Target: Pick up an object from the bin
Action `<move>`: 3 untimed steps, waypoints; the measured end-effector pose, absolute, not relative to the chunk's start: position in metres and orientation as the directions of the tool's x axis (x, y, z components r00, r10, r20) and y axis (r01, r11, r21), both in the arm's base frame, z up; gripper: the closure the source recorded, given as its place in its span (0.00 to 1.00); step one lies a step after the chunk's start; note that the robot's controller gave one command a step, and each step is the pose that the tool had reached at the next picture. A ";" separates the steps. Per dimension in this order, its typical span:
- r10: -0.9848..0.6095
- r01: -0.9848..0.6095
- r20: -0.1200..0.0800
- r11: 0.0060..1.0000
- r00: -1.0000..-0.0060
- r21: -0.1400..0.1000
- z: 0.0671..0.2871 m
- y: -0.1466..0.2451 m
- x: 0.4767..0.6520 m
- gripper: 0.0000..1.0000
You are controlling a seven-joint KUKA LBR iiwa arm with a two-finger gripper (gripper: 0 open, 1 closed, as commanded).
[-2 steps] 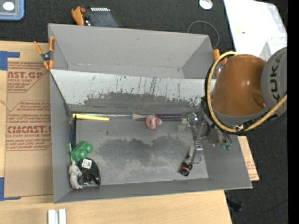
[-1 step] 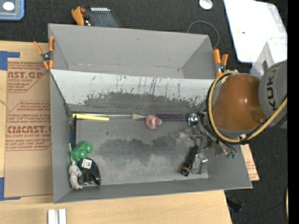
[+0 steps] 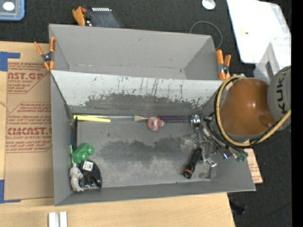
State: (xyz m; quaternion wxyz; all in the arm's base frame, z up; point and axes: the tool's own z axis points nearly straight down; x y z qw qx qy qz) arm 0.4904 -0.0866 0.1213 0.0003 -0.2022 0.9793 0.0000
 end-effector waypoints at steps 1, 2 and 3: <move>-0.709 -0.709 0.000 0.705 -0.705 0.001 0.110 -0.093 0.490 0.00; -0.879 -0.879 -0.002 0.476 -0.476 -0.001 0.067 -0.100 0.517 0.00; -0.966 -0.966 -0.003 0.259 -0.259 0.000 0.069 -0.085 0.510 1.00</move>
Offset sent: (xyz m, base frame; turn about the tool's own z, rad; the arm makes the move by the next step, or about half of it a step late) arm 0.0263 -0.0152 -0.0513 -0.6675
